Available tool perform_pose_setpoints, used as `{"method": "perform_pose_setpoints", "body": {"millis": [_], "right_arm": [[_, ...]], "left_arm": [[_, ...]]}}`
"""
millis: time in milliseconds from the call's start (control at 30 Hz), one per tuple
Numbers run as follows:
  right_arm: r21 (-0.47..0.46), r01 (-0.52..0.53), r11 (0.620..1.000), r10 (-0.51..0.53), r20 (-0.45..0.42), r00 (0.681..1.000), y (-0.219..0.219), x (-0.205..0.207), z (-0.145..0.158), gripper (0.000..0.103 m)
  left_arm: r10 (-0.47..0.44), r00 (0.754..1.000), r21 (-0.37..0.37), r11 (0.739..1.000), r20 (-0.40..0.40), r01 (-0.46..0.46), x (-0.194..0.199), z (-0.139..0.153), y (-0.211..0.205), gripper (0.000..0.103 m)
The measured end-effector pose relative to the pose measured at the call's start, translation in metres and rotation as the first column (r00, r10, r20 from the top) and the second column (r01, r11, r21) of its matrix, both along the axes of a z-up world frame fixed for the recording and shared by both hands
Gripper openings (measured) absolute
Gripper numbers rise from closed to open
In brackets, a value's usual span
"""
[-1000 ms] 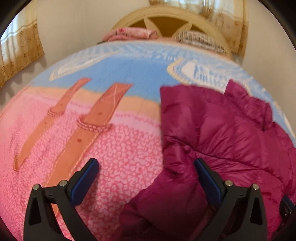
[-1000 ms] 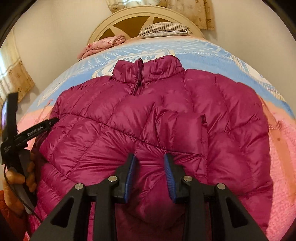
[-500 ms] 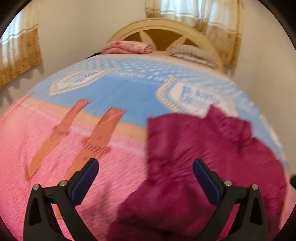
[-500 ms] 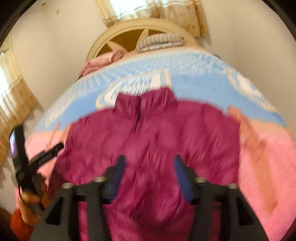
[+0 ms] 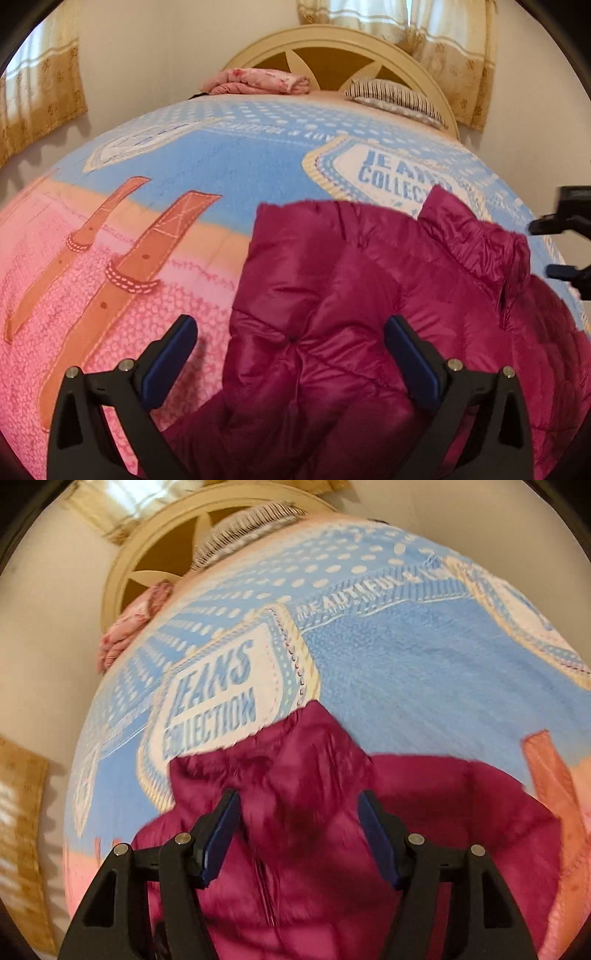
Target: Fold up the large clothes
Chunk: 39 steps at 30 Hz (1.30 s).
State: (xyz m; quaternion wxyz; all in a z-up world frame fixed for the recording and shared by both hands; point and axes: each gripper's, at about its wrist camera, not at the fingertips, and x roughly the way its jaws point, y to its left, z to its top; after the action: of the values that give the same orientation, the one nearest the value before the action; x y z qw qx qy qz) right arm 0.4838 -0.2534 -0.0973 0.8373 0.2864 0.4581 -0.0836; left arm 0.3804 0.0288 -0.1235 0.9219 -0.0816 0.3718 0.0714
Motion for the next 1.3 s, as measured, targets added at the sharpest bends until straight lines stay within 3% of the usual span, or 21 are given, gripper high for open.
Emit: {"method": "perform_pose_setpoints", "body": {"millis": [133, 300, 367, 533, 633, 1000, 1200, 1300], "right_arm": [[0.022, 0.010, 1.000, -0.008, -0.059, 0.998, 0.006, 0.033, -0.017, 0.066], [-0.055, -0.010, 0.998, 0.001, -0.153, 0.988, 0.014, 0.047, -0.031, 0.065], [-0.081, -0.014, 0.997, 0.000, -0.161, 0.987, 0.015, 0.045, -0.031, 0.057], [-0.106, -0.047, 0.993, 0.027, -0.183, 0.983, 0.011, 0.035, -0.033, 0.022], [-0.103, -0.061, 0.993, 0.042, -0.176, 0.983, 0.007, 0.024, -0.030, 0.013], [-0.110, -0.045, 0.993, 0.035, -0.093, 0.995, -0.002, -0.027, -0.015, 0.009], [-0.011, -0.014, 1.000, 0.014, 0.006, 1.000, -0.020, -0.050, -0.034, 0.009], [-0.010, 0.010, 1.000, -0.010, 0.044, 0.999, -0.021, -0.054, -0.049, 0.009]], "left_arm": [[-0.006, 1.000, -0.018, 1.000, 0.002, 0.006, 0.000, -0.001, 0.000, 0.103], [-0.007, 1.000, -0.048, 0.999, -0.002, 0.007, -0.001, -0.004, 0.004, 0.103], [-0.006, 1.000, -0.053, 0.999, -0.004, 0.006, -0.002, -0.005, 0.004, 0.103], [-0.008, 1.000, -0.056, 0.998, -0.007, 0.007, -0.001, -0.006, 0.005, 0.103], [-0.007, 1.000, -0.062, 0.998, -0.008, 0.007, -0.001, -0.006, 0.006, 0.103], [-0.008, 1.000, -0.065, 0.998, -0.006, 0.007, -0.002, -0.006, 0.005, 0.103], [-0.009, 1.000, -0.065, 0.998, -0.005, 0.009, -0.002, -0.005, 0.005, 0.103], [-0.013, 1.000, -0.072, 0.997, -0.001, 0.013, -0.002, -0.004, 0.005, 0.103]]}}
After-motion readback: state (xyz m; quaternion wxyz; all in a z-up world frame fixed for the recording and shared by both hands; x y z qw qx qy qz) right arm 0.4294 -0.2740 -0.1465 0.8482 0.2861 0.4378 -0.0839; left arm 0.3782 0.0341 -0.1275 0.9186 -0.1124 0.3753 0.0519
